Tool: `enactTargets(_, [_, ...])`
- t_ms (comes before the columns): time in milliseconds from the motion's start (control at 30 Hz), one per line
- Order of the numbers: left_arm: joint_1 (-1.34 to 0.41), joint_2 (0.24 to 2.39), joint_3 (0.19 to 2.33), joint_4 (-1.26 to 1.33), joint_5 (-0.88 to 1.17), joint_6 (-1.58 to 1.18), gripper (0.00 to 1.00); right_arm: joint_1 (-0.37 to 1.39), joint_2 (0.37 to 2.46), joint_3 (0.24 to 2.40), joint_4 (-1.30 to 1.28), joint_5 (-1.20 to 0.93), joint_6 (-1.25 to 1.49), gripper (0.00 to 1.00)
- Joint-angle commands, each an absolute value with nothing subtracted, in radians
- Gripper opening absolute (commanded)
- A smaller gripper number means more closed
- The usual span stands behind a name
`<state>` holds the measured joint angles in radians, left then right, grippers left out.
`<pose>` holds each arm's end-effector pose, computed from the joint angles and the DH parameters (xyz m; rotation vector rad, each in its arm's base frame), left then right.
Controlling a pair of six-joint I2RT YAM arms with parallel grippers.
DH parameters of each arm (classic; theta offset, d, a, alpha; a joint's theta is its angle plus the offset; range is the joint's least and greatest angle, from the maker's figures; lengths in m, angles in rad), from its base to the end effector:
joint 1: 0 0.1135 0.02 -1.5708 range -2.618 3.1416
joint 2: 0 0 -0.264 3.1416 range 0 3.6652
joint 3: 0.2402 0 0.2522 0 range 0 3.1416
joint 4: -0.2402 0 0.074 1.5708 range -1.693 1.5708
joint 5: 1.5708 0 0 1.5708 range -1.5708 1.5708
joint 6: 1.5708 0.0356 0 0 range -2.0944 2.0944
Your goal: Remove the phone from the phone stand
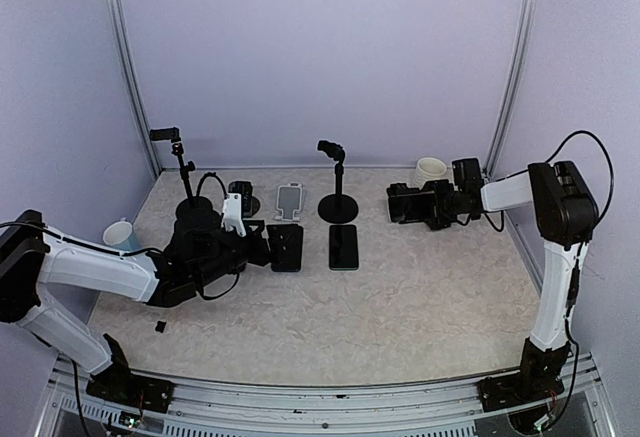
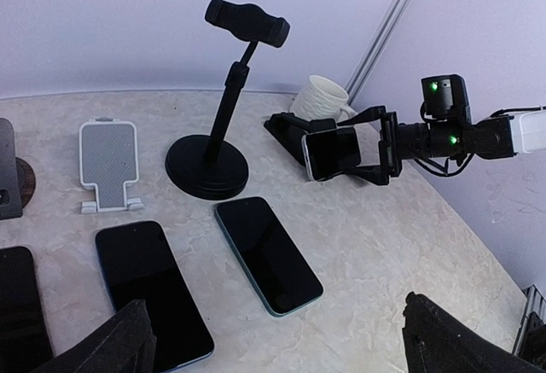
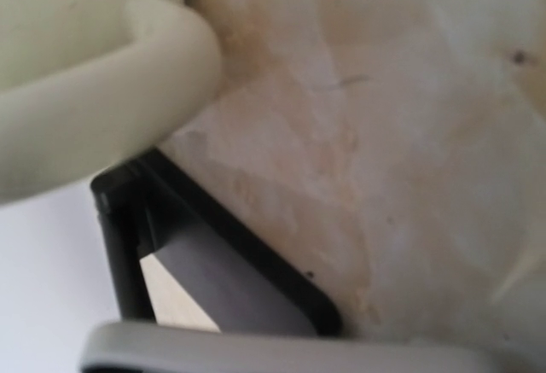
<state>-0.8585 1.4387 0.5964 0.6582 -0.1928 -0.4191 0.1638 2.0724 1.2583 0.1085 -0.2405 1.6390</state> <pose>0.2013 -0.2227 0.2124 0.2523 1.7966 -0.7556 0.4341 0.0803 0.1376 1.6140 1.9883 1.1176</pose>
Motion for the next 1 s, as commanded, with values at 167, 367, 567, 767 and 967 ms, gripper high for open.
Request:
enactTargets(167, [-0.847,1.407,0.577,0.686,-0.212,-0.410,0.99,0.185,2.169,1.234,-0.002,-0.272,1.626,0.73])
enactTargets(367, [-0.847,1.406,0.577,0.687,-0.209,-0.411,0.99,0.187,2.142,1.210,0.059,-0.284,1.612,0.64])
enactTargets(567, [-0.847,1.405,0.577,0.689,-0.203,-0.413,0.99,0.187,2.108,1.158,0.178,-0.301,1.616,0.62])
enactTargets(767, [-0.848,1.407,0.575,0.690,-0.197,-0.416,0.99,0.187,2.082,1.114,0.338,-0.322,1.609,0.58])
enactTargets(967, [-0.850,1.405,0.577,0.690,-0.193,-0.418,0.99,0.187,2.055,1.099,0.415,-0.323,1.591,0.57])
